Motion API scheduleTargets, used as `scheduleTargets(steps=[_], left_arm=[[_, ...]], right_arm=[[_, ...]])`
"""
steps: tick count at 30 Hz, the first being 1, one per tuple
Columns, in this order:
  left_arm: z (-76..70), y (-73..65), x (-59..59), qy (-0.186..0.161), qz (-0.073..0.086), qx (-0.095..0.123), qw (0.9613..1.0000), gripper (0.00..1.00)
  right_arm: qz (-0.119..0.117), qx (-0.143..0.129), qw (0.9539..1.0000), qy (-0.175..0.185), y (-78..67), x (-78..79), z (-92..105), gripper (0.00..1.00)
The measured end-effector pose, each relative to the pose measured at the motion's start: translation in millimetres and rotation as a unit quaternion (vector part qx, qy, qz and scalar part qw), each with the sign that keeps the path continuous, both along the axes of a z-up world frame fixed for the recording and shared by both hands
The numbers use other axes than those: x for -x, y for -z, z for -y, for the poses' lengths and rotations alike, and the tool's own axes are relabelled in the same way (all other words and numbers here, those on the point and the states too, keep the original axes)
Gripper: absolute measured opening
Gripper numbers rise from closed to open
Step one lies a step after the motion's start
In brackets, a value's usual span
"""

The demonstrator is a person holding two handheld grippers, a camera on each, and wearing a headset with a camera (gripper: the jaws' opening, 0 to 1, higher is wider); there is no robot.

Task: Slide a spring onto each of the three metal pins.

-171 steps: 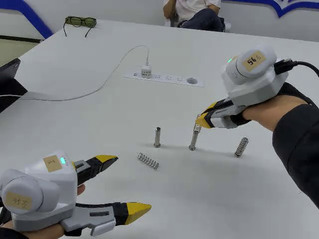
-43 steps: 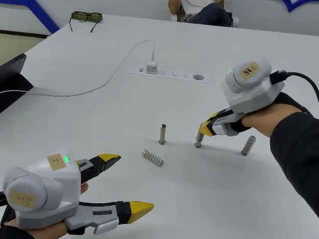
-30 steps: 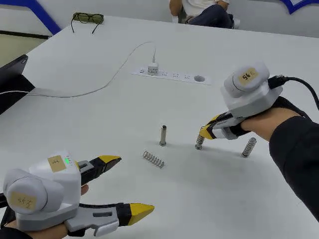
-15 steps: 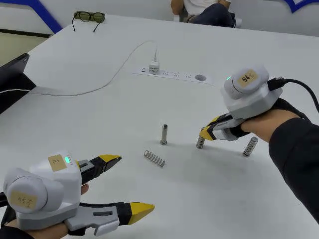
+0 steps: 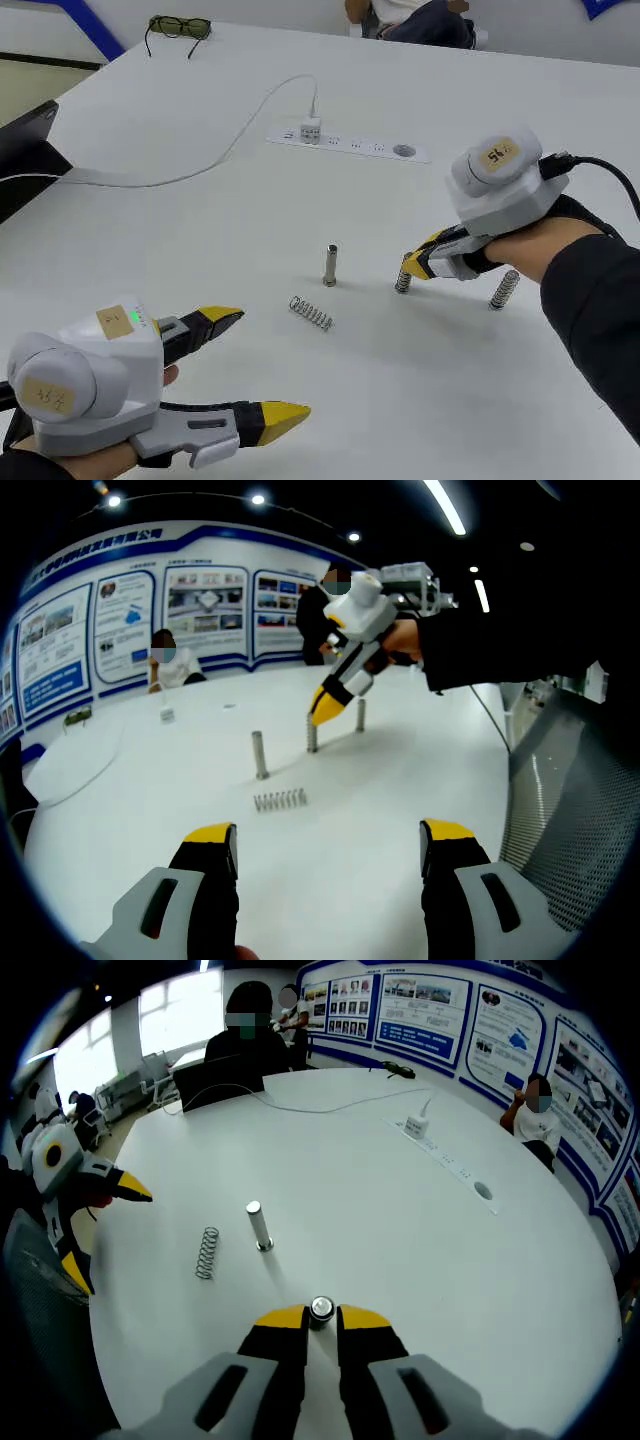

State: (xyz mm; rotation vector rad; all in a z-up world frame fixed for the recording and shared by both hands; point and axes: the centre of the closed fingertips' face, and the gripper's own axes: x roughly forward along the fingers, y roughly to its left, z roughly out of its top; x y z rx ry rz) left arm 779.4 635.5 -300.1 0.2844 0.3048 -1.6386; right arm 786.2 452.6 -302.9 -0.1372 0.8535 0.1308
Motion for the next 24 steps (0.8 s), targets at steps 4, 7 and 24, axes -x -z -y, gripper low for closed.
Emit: scheduleTargets(steps=[4, 7, 24], left_arm=[[-0.1, 0.1, 0.0, 0.0, 0.001, 0.0, 1.0, 0.76], [-0.2, 0.0, -0.1, 0.0, 0.001, 0.0, 1.0, 0.76], [2.6, -3.4, 1.9, 0.006, 0.003, 0.005, 1.0, 0.76]], right_arm=[[0.001, 0.0, 1.0, 0.001, -0.2, 0.2, 0.1, 0.12], [0.002, 0.0, 1.0, 0.001, -0.5, 0.5, 0.3, 0.13], [0.005, 0.002, 0.9999, 0.009, -1.6, 13.3, -2.1, 0.13]])
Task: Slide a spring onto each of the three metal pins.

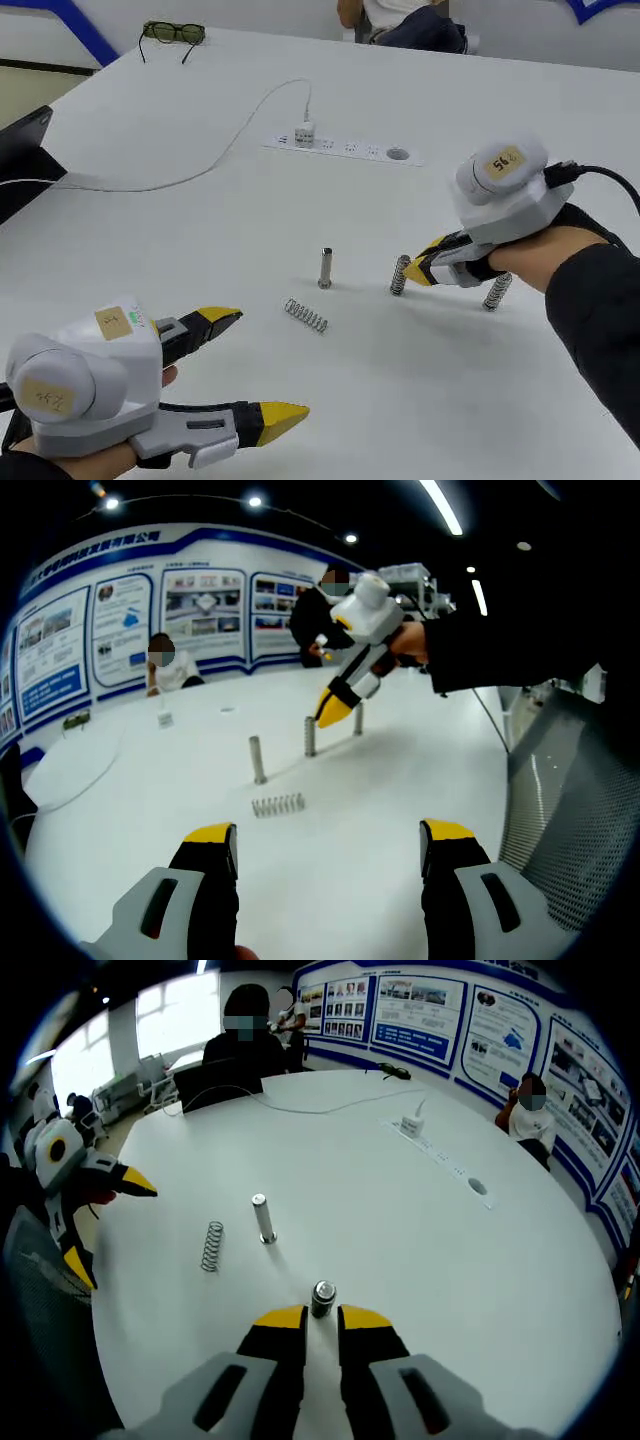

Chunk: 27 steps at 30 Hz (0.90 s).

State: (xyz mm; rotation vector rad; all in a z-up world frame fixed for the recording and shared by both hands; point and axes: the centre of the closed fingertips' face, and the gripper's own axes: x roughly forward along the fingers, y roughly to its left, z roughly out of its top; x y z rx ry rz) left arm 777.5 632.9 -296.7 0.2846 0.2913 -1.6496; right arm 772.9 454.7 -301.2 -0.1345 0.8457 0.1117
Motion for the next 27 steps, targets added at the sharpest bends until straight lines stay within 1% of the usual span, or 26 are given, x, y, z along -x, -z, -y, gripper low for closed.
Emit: scheduleTargets(steps=[6, 10, 15, 20, 27], left_arm=[[-0.3, -0.9, 0.9, 0.002, 0.001, 0.001, 1.0, 0.76], [-0.5, -2.2, 0.7, 0.002, 0.001, 0.002, 1.0, 0.76], [-0.5, -3.3, 1.5, 0.003, 0.002, 0.004, 1.0, 0.76], [-1.2, -3.3, 1.8, 0.004, 0.002, 0.004, 1.0, 0.76], [-2.8, -3.7, 0.2, 0.001, 0.003, 0.004, 1.0, 0.76]], right_arm=[[-0.002, -0.001, 1.0, 0.0, 1.4, 4.0, -5.4, 0.13], [-0.002, -0.002, 1.0, -0.003, 2.3, 3.3, -7.1, 0.13], [0.001, -0.005, 0.9999, -0.009, 2.3, 1.6, -15.6, 0.13], [0.0, -0.01, 0.9997, -0.021, 5.2, 0.1, -33.2, 0.13], [-0.001, -0.017, 0.9991, -0.04, 10.2, -6.5, -51.1, 0.13]])
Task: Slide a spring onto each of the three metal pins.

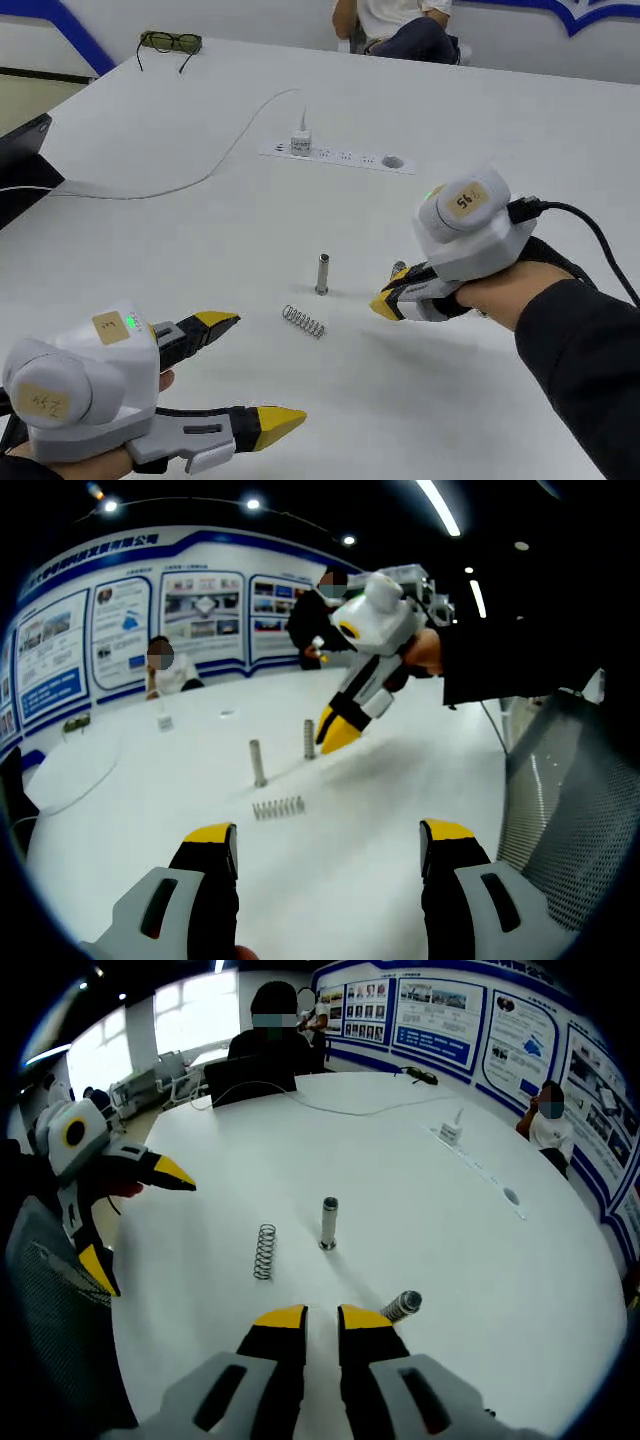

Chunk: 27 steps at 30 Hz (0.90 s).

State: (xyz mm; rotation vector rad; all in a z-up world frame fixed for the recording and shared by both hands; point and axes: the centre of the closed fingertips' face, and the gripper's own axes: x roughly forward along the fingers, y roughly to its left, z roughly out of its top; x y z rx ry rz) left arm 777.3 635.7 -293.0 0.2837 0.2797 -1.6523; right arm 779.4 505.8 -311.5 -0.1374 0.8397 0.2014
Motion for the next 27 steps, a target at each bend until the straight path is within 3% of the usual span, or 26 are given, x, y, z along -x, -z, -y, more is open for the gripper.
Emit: scheduleTargets(steps=[14, 27], left_arm=[[-0.5, 2.1, 0.3, -0.003, 0.0, -0.003, 1.0, 0.76], [-2.4, 3.2, 0.0, -0.007, 0.0, -0.007, 1.0, 0.76]], right_arm=[[-0.003, -0.014, 0.9992, -0.038, 11.8, -10.7, -34.9, 0.14], [-0.004, -0.02, 0.9982, -0.056, 21.5, -17.7, -52.1, 0.17]])
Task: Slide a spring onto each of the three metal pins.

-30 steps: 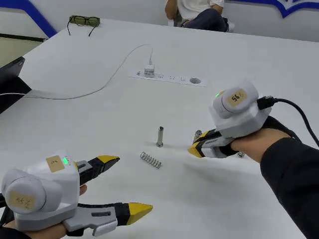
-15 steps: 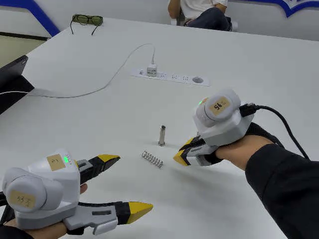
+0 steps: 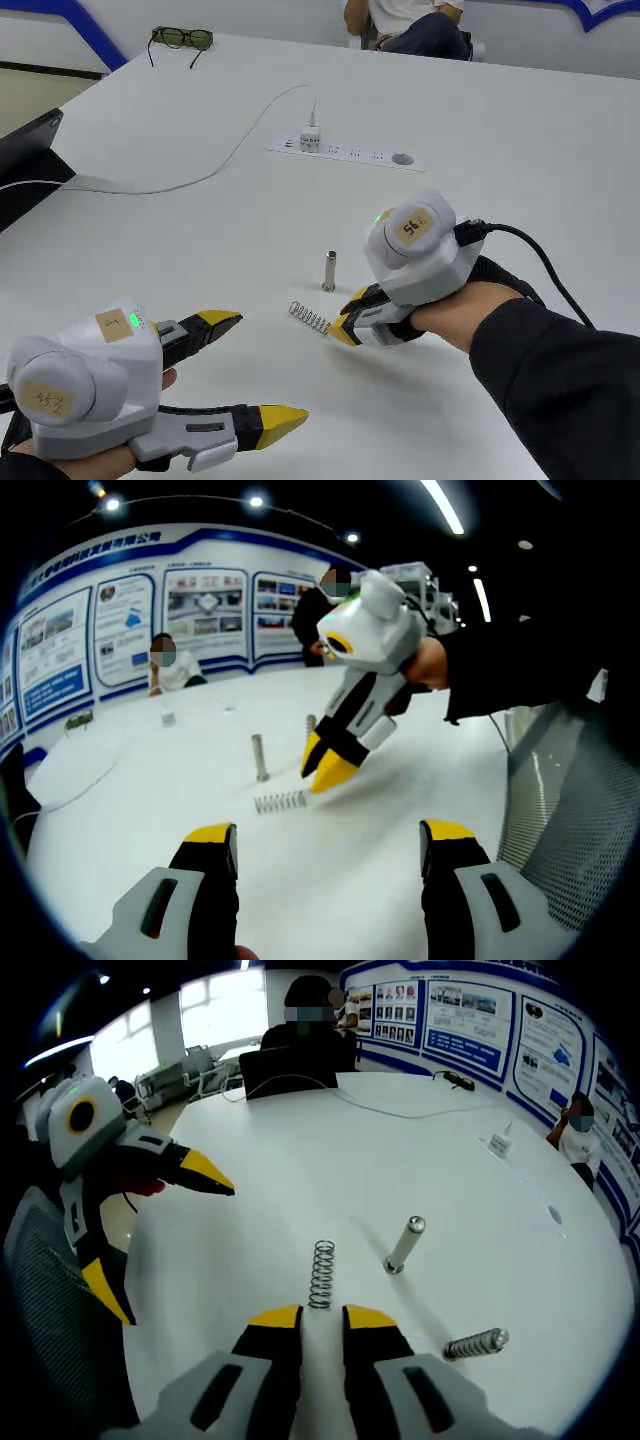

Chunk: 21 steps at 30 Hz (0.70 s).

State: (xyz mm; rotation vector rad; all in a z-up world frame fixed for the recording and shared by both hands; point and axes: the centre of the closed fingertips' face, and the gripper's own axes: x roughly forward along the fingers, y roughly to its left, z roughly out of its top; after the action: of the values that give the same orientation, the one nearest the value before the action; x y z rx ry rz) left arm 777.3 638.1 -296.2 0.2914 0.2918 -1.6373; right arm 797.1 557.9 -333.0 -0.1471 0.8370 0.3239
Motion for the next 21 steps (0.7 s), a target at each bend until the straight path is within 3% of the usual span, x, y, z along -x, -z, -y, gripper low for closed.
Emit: scheduleTargets(steps=[21], left_arm=[[-1.0, 2.0, -1.7, -0.002, -0.001, -0.003, 1.0, 0.75]], right_arm=[[-0.004, -0.007, 0.9999, 0.012, 14.0, -10.8, -3.7, 0.17]])
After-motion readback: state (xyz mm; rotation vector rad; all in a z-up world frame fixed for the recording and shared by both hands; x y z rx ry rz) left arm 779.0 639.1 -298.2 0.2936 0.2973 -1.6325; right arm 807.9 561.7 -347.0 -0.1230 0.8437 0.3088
